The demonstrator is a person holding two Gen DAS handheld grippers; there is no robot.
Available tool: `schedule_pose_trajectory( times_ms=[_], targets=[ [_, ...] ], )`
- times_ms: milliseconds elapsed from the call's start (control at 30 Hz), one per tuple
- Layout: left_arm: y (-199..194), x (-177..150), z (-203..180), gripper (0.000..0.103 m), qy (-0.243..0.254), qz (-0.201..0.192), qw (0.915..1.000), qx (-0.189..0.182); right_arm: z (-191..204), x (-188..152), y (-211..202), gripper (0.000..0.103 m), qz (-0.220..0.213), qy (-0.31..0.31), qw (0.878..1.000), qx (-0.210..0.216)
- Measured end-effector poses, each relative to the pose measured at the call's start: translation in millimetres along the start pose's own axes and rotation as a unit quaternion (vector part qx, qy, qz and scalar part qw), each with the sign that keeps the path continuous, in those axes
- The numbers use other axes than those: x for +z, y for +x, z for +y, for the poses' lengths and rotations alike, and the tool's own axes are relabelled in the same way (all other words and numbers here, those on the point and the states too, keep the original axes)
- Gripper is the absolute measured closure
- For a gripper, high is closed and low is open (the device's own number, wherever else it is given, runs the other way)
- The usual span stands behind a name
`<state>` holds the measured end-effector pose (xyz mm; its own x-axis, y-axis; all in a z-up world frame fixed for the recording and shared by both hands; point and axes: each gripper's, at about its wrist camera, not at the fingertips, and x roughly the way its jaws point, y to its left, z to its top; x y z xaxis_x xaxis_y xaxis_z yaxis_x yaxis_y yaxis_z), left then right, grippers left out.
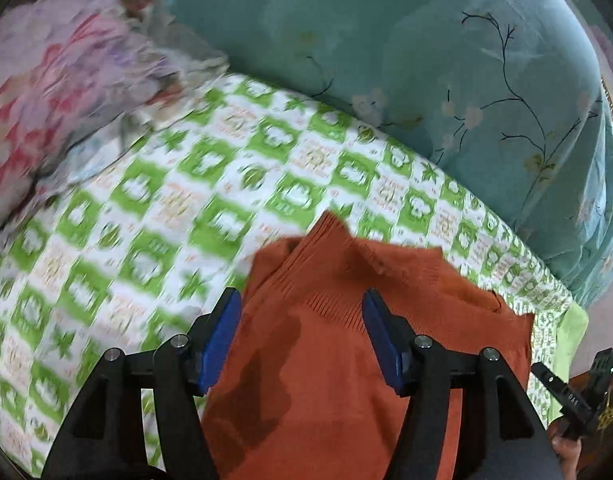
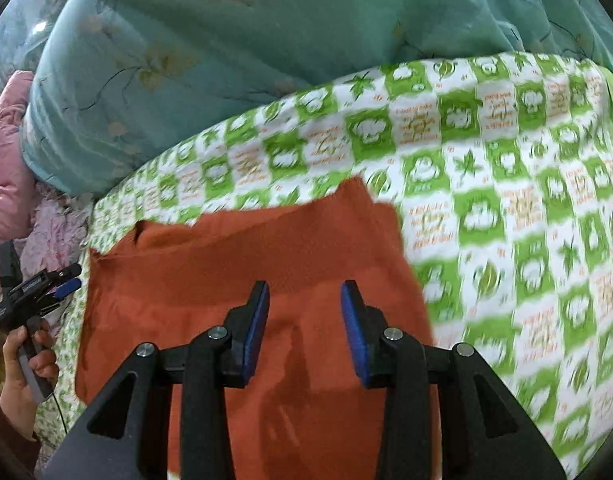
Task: Fold small clothes
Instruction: 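Lay the folded hem down and open both tools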
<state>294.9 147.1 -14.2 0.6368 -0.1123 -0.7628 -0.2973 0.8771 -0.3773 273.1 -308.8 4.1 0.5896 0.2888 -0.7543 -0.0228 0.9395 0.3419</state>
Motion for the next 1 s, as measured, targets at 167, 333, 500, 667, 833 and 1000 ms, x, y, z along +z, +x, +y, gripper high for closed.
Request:
schedule_pose_trajectory(
  times_ms=[167,333,500,667,833,1000],
  targets=[
    [-19,-45,15,0.038,-0.019,0.022,0.9995,-0.013,18,-37,-6,0.064,0.021,0.004,1.0,0.012],
    [-34,-92,28,0.038,-0.039,0.048,0.9977,-0.028,30,-73,-13,0.064,0.043,0.015,0.999,0.017],
    [-51,-134,34,0.038,-0.043,0.07,0.9958,-0.042,38,-103,-26,0.064,0.05,0.03,0.998,0.019],
    [-65,-166,38,0.036,-0.056,0.089,0.9924,-0.063,44,-122,-37,0.064,0.052,0.041,0.998,0.02],
    [-64,-186,42,0.036,-0.073,0.106,0.9892,-0.071,49,-136,-45,0.064,0.052,0.043,0.997,0.024],
    [-62,-193,39,0.036,-0.088,0.109,0.9867,-0.082,49,-145,-52,0.064,0.054,0.044,0.997,0.029]
  ],
)
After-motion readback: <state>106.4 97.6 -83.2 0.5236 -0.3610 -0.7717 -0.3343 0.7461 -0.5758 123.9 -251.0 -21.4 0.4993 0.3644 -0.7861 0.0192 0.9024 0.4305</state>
